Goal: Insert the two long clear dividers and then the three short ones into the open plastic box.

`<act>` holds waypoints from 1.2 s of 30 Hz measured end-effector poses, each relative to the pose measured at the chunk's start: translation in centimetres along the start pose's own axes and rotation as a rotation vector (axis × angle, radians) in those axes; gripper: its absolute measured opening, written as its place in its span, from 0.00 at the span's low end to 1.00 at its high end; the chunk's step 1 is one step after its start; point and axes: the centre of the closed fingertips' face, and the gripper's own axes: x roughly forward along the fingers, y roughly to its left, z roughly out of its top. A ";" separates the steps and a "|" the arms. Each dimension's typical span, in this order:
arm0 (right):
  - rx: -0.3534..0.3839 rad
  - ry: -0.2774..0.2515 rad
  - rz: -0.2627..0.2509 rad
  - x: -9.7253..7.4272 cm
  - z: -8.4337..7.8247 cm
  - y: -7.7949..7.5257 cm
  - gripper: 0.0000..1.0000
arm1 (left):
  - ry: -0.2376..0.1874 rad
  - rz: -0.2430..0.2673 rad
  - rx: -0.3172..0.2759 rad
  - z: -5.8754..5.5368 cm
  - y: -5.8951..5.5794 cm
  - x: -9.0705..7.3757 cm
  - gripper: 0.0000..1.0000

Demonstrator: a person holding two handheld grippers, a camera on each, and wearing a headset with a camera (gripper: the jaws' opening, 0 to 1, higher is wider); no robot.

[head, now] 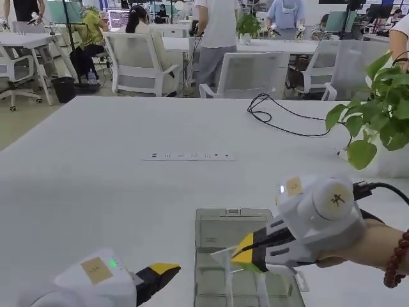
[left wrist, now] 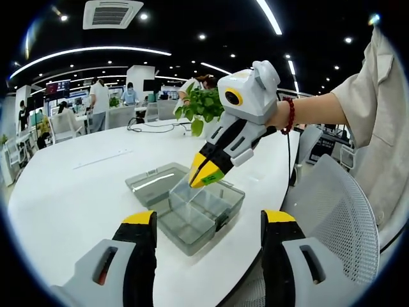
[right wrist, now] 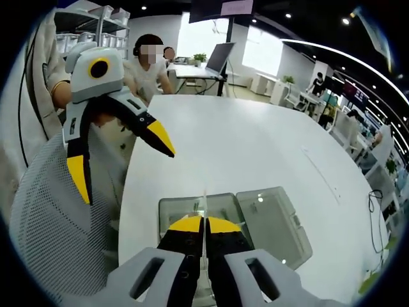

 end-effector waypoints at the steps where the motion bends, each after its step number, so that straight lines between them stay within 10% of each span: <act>1: -0.001 0.008 0.000 0.2 -0.2 0.0 0.02 | 0.000 0.001 0.001 0.0 0.0 0.0 0.66; 36: -0.104 0.175 0.074 3.2 0.4 0.6 0.02 | 0.007 0.045 0.015 -0.2 0.8 -0.2 0.66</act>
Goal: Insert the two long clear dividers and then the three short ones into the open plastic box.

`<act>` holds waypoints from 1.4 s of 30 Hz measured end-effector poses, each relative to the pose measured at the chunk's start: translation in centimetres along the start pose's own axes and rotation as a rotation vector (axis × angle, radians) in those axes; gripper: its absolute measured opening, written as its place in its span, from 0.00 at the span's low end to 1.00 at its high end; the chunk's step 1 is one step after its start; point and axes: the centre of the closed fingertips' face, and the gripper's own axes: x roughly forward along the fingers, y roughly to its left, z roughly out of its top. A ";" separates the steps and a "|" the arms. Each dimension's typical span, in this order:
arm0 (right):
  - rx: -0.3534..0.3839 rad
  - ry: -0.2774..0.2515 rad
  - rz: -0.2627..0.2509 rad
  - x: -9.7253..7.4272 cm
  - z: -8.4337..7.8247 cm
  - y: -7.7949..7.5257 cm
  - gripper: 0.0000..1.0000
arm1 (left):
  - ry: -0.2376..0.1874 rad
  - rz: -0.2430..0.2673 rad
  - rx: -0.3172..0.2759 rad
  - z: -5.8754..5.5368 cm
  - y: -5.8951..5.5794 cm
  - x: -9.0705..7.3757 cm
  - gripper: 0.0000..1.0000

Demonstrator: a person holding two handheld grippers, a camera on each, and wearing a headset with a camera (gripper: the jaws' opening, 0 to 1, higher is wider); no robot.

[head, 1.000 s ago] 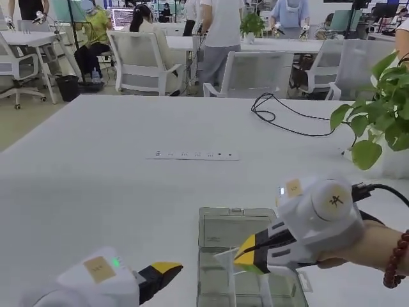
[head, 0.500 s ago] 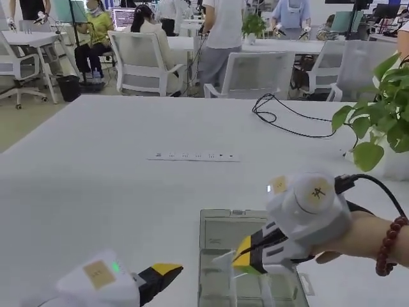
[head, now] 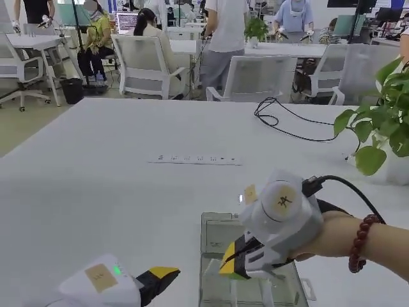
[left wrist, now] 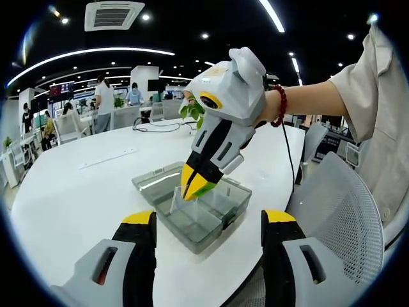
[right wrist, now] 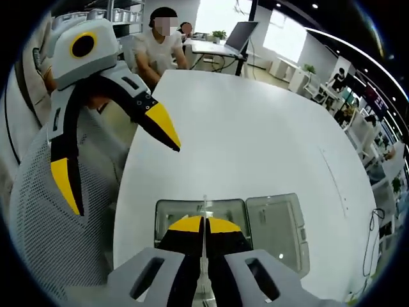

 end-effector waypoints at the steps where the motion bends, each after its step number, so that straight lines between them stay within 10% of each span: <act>1: -0.018 0.004 -0.001 0.1 0.0 0.1 0.02 | -0.003 0.003 0.004 0.0 0.0 0.0 0.65; 42: -0.037 0.070 0.113 3.4 -1.6 0.4 0.02 | 0.006 0.014 0.000 -0.1 0.3 0.2 0.69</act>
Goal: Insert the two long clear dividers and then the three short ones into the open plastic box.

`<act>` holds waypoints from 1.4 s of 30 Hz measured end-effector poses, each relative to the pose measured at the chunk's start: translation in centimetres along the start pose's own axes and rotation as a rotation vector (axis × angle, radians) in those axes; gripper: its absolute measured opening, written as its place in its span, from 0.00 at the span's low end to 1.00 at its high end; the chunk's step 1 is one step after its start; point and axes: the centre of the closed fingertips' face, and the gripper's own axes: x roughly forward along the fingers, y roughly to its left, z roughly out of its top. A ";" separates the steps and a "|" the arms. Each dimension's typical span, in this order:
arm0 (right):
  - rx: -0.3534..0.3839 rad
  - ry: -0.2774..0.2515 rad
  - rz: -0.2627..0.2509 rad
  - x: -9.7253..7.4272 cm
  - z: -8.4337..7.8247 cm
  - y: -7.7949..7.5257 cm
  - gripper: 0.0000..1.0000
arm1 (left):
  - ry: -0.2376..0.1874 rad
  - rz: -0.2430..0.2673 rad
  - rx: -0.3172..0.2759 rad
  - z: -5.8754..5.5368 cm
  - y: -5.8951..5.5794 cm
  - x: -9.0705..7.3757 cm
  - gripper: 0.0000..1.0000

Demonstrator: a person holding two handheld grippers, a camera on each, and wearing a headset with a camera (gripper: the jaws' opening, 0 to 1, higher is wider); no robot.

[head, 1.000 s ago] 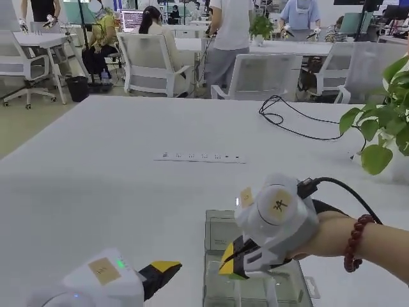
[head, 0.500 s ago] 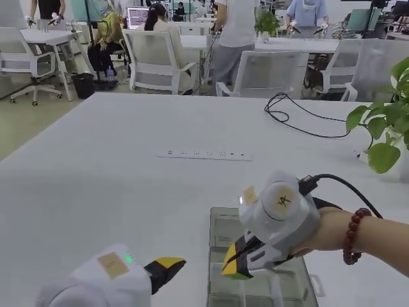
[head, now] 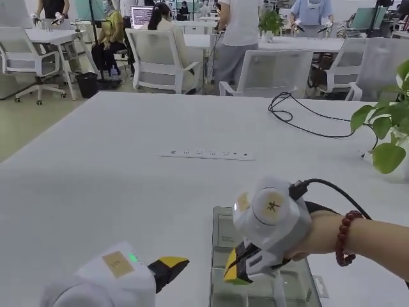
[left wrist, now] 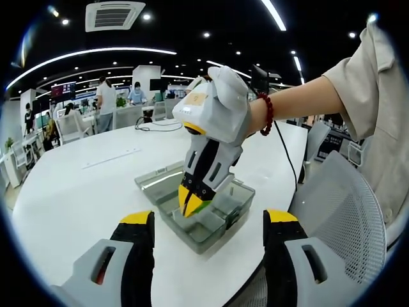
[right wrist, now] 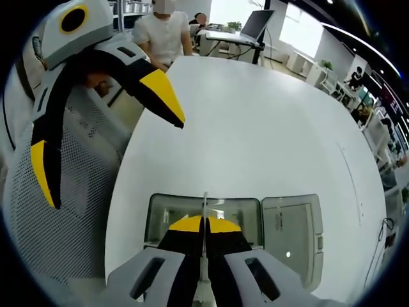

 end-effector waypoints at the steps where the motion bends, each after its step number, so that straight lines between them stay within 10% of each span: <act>1: 0.004 0.005 0.003 0.1 -0.1 0.0 0.02 | 0.000 0.001 0.000 0.0 0.0 0.0 0.69; 21: -0.019 0.162 0.027 1.4 -1.1 0.1 0.02 | 0.007 0.002 0.012 0.0 0.0 0.0 0.70; 42: 0.029 0.105 -0.015 0.1 -1.0 0.5 0.16 | -0.007 0.015 0.012 0.2 0.1 -0.1 0.71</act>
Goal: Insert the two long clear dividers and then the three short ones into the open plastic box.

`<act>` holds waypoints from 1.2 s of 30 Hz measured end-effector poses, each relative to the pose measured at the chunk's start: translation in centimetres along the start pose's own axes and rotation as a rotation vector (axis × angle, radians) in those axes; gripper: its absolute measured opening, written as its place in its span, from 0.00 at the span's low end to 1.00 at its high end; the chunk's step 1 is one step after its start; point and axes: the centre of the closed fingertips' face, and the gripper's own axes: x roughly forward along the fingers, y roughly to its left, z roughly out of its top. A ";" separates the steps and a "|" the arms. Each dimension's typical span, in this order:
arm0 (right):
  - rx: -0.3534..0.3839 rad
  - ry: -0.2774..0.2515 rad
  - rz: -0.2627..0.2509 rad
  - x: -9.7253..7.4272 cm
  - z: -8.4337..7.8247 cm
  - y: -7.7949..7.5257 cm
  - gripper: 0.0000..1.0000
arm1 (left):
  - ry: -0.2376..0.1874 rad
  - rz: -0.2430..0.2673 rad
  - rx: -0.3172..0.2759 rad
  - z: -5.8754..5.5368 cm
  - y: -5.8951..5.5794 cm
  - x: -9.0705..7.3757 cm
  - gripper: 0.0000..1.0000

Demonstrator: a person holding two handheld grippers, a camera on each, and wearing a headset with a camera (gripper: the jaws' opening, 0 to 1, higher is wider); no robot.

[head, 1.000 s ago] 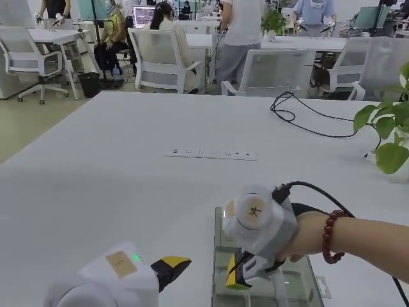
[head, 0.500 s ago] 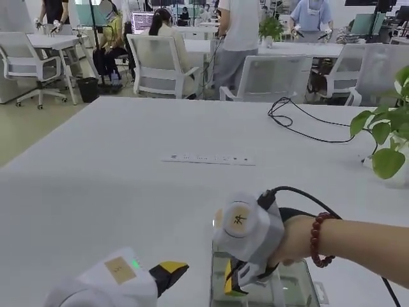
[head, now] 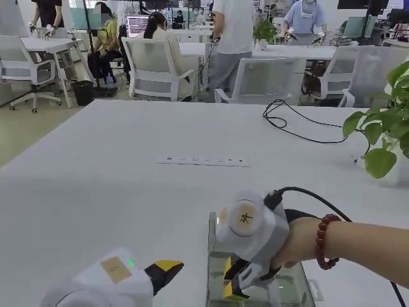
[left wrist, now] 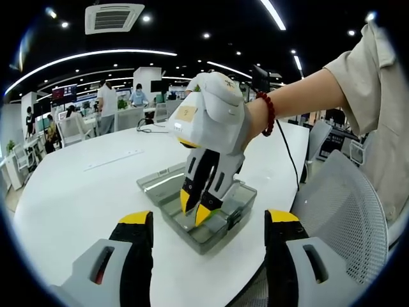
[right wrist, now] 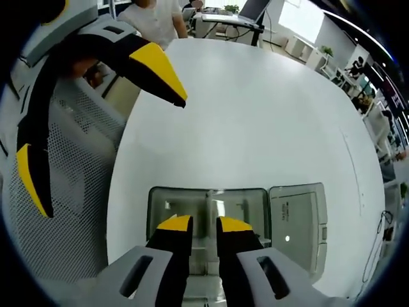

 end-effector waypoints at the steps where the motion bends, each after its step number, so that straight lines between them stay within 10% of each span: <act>1: 0.008 -0.011 0.002 -0.1 0.1 0.1 0.17 | -0.001 0.000 0.000 0.0 0.0 0.0 0.71; 15: 0.114 -0.103 -0.032 -3.3 -0.2 0.0 0.30 | 0.011 -0.007 0.012 -0.2 -0.3 0.0 0.72; 36: 0.210 -0.108 -0.067 -7.5 -6.2 0.6 0.38 | 0.010 -0.009 -0.010 -0.2 -0.1 0.1 0.75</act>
